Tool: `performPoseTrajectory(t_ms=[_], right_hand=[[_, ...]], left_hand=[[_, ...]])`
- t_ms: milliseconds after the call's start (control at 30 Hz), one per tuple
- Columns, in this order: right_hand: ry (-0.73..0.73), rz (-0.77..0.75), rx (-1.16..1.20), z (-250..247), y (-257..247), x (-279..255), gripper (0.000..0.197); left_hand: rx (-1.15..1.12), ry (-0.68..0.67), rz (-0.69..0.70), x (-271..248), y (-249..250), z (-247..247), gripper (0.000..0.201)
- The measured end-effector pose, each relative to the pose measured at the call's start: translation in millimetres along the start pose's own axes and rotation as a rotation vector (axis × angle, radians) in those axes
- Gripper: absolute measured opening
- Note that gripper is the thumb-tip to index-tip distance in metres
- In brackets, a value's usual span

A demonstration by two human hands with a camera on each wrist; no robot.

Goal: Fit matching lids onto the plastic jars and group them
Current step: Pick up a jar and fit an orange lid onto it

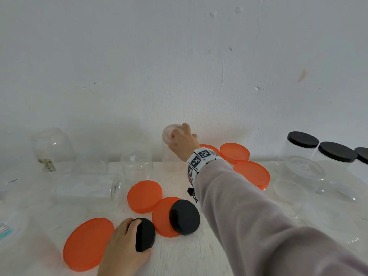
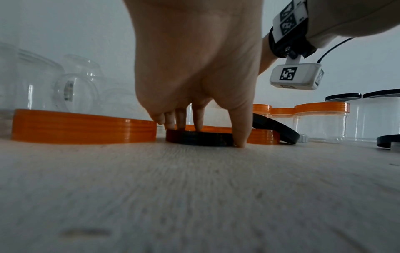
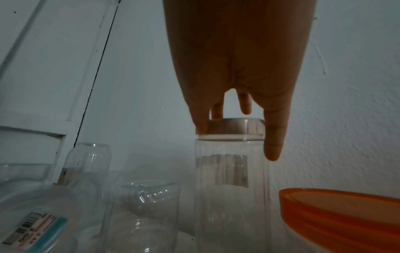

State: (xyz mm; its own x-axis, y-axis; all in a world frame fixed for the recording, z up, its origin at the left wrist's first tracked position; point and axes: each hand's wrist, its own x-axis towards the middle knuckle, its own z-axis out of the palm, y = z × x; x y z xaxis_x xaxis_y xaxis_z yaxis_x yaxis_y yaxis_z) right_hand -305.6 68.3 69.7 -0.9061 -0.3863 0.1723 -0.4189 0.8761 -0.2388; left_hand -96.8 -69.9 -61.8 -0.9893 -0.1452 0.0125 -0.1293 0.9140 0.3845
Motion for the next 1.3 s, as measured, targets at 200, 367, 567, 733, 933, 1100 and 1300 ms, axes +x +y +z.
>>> performPoseTrajectory(t_ms=[200,367,567,733,933,1100,1300], right_hand=[[-0.093,0.021,-0.011,-2.1,3.9,4.0,0.043],[-0.112,-0.037,0.055,-11.1,13.4,-11.2,0.059],[0.062,0.245,-0.105,-50.6,88.9,-42.8,0.057],[0.139,0.764,-0.045,-68.9,183.9,-77.6,0.058],[0.064,1.082,0.052,-59.8,246.8,-105.5,0.059],[0.027,1.124,0.207,-58.8,271.0,-109.5,0.092],[0.042,1.097,0.178,-61.4,267.2,-112.1,0.099]], left_hand=[[0.009,0.000,-0.004,0.5,-1.5,1.8,0.082],[0.000,-0.004,-0.006,0.8,-1.0,0.6,0.083],[-0.003,-0.014,-0.011,-1.0,1.2,-1.1,0.079],[0.015,-0.016,-0.017,-1.8,1.1,-1.0,0.081],[0.017,-0.027,-0.045,-0.5,1.6,-0.6,0.082],[0.000,-0.053,-0.068,-1.8,2.8,0.3,0.080],[0.004,-0.094,-0.086,-1.9,2.7,-0.2,0.079]])
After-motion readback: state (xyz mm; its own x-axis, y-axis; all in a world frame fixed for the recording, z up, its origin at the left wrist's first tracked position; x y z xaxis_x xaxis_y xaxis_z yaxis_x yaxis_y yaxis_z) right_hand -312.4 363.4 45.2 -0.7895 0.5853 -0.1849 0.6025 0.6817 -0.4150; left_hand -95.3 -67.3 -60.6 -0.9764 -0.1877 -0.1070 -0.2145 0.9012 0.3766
